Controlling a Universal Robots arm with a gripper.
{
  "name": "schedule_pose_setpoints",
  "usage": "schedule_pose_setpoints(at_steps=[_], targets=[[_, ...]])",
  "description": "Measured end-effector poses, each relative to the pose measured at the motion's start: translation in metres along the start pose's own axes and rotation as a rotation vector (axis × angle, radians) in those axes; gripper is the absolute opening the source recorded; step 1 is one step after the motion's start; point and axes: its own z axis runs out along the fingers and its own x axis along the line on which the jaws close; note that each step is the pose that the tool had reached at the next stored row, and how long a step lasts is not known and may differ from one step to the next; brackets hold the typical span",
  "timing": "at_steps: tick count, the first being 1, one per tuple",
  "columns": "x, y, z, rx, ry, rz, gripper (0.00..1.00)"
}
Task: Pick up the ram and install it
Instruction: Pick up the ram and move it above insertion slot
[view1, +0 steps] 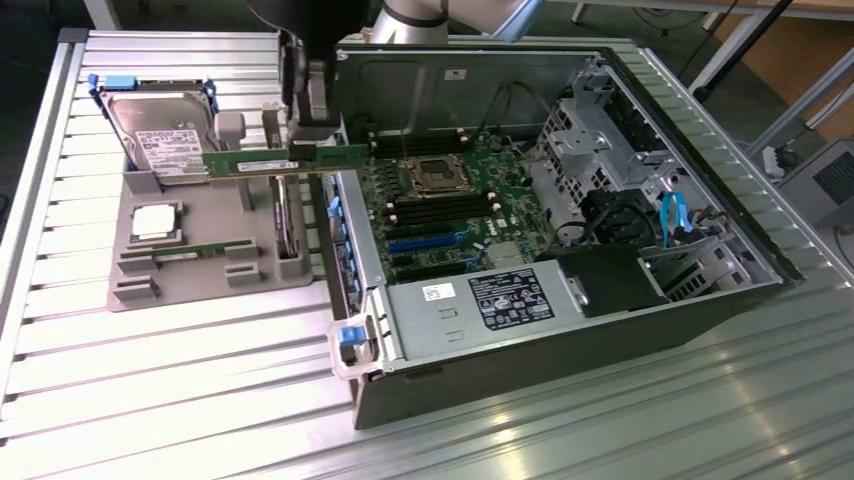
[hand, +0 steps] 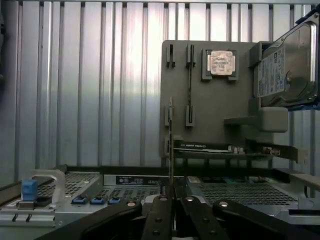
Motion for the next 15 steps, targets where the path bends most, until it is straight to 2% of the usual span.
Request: schedule_pose_setpoints(at_steps=[5, 14, 15], targets=[[0.000, -0.0195, 0.0027, -0.0154, -0.0002, 0.000, 0.12], [0.001, -0.0466, 0.0091, -0.0394, -0.0007, 0.000, 0.12], [0.001, -0.0580, 0.0100, -0.0467, -0.0013, 0.000, 0.12]])
